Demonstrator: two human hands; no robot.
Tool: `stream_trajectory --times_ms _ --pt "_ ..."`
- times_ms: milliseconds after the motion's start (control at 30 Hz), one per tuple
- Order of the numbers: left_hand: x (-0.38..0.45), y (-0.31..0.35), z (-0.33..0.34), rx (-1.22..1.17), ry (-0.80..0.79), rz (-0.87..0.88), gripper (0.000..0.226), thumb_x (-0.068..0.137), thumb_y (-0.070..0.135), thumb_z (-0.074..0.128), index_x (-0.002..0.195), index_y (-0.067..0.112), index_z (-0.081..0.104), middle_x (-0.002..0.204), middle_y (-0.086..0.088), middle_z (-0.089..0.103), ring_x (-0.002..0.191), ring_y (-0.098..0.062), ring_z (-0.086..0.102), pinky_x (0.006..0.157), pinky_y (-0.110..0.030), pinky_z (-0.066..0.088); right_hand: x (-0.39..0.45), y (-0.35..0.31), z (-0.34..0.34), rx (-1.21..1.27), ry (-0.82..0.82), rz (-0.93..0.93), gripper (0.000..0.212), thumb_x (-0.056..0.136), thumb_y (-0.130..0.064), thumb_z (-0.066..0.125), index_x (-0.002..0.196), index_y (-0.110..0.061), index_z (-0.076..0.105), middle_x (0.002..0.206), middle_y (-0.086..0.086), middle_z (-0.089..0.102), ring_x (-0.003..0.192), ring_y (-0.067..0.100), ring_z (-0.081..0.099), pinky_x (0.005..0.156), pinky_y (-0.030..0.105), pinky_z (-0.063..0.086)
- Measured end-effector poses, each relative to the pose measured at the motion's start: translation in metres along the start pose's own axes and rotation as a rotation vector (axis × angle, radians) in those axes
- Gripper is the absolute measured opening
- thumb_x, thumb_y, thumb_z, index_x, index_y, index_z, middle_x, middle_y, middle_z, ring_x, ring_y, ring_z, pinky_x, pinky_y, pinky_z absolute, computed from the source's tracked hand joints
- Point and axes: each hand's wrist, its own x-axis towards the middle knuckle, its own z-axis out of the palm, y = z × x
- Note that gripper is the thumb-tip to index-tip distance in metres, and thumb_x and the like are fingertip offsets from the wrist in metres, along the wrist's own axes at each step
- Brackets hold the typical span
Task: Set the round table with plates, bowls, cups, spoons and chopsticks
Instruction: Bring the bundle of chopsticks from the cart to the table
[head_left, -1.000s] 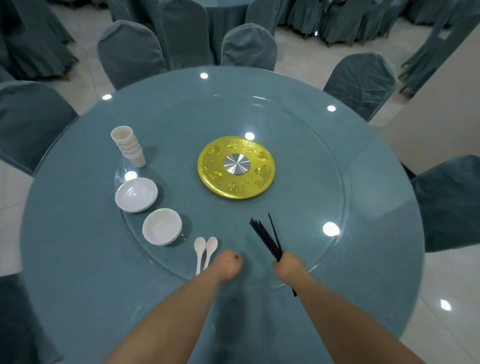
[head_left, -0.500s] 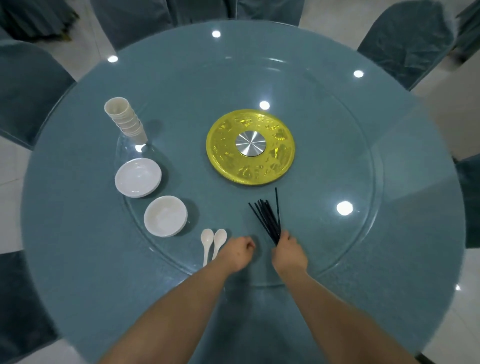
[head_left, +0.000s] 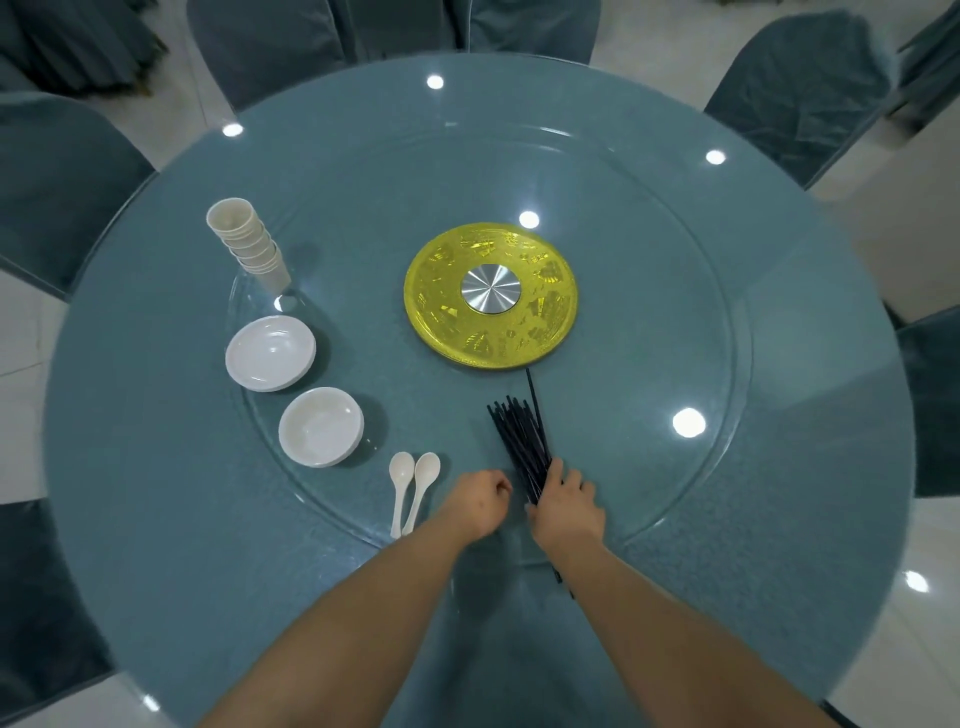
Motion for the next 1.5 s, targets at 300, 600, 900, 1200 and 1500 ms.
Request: stream_trajectory --times_ms 300,600,900,1200,1500 --pt "-0.024 0.016 0.003 0.024 -0.014 -0.009 0.026 0.093 0.018 0.045 0.105 0.013 0.068 0.11 -0.008 0.068 0.098 -0.023 0.062 0.083 -0.029 0.048 -0.014 0.023 -0.014 0.096 -0.026 -0.014 0.063 0.097 -0.05 0.044 0.148 -0.021 0.023 0.142 0.013 0.038 0.132 0.031 0.035 0.099 0.044 0.042" --pt "-0.068 0.043 0.018 0.137 -0.035 -0.006 0.03 0.096 0.019 0.04 0.105 0.003 0.064 0.116 -0.017 0.066 0.109 -0.034 0.06 0.09 -0.033 0.047 -0.059 0.068 -0.018 0.217 0.063 0.018 0.046 0.098 -0.038 0.041 0.134 -0.011 0.047 0.134 0.018 0.048 0.128 0.034 0.043 0.106 0.042 0.04" --pt "-0.107 0.094 0.055 0.222 -0.106 0.071 0.022 0.095 0.02 0.043 0.085 0.013 0.061 0.099 -0.011 0.066 0.1 -0.028 0.062 0.076 -0.025 0.043 -0.117 0.136 -0.011 0.328 0.195 0.119 0.041 0.096 -0.034 0.043 0.129 -0.012 0.053 0.13 0.016 0.053 0.121 0.034 0.051 0.102 0.036 0.041" --pt "-0.176 0.185 0.149 0.331 -0.071 0.278 0.033 0.095 0.023 0.044 0.118 0.008 0.064 0.126 -0.015 0.063 0.117 -0.029 0.058 0.097 -0.031 0.045 -0.228 0.255 0.001 0.506 0.303 0.255 0.032 0.093 -0.029 0.044 0.107 -0.007 0.062 0.119 0.017 0.06 0.11 0.034 0.059 0.092 0.036 0.05" --pt "-0.291 0.26 0.311 0.308 -0.157 0.504 0.031 0.094 0.015 0.046 0.12 0.012 0.062 0.126 -0.017 0.062 0.117 -0.032 0.058 0.098 -0.033 0.044 -0.387 0.398 0.082 0.581 0.485 0.529 0.031 0.095 -0.022 0.039 0.111 -0.007 0.061 0.111 0.013 0.059 0.105 0.031 0.056 0.087 0.037 0.051"
